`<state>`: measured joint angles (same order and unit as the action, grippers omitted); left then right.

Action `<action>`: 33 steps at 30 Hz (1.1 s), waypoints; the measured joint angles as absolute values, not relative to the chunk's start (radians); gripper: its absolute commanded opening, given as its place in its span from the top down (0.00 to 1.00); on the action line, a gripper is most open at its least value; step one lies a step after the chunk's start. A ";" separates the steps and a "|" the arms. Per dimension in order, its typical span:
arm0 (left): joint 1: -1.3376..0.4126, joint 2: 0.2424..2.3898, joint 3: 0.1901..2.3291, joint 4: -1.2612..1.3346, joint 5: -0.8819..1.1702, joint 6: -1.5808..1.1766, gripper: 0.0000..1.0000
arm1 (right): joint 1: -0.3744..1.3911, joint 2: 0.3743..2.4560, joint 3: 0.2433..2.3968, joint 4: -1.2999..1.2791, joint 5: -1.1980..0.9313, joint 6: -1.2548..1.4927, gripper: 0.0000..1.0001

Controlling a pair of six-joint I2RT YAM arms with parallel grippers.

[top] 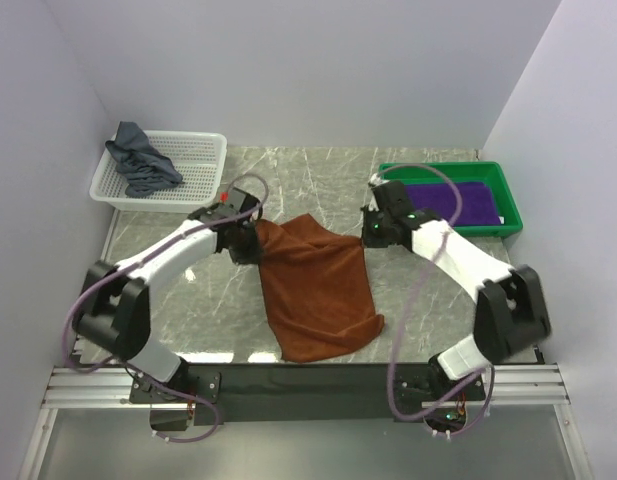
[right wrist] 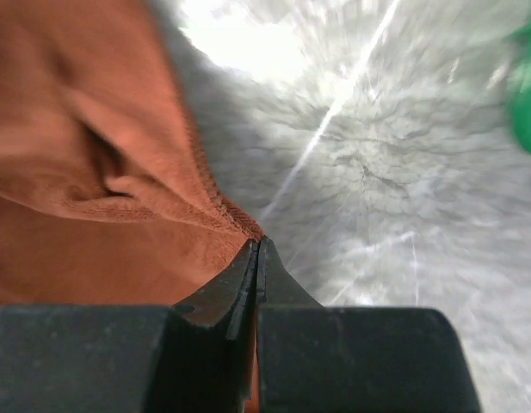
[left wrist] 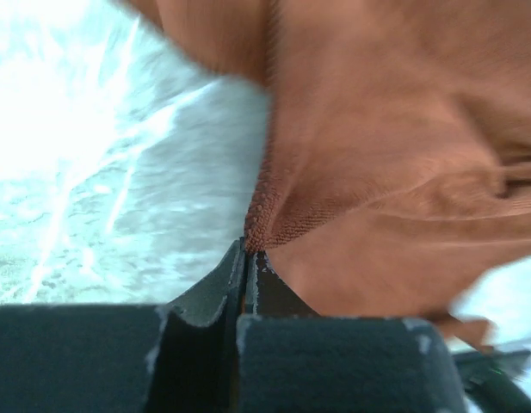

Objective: Fold and stack the towels
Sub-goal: Flatten out the crumpled towel

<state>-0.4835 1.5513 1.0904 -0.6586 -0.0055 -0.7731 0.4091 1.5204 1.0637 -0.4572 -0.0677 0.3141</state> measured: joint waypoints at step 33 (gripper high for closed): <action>-0.350 1.414 1.007 -0.650 0.137 -0.818 0.31 | 0.454 1.438 1.068 -0.490 -0.204 0.394 0.47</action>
<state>-0.3500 1.4143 1.0065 -0.6498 0.1371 -0.8181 0.4538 1.4384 1.0676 -0.4896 -0.2039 0.3939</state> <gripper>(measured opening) 0.709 0.533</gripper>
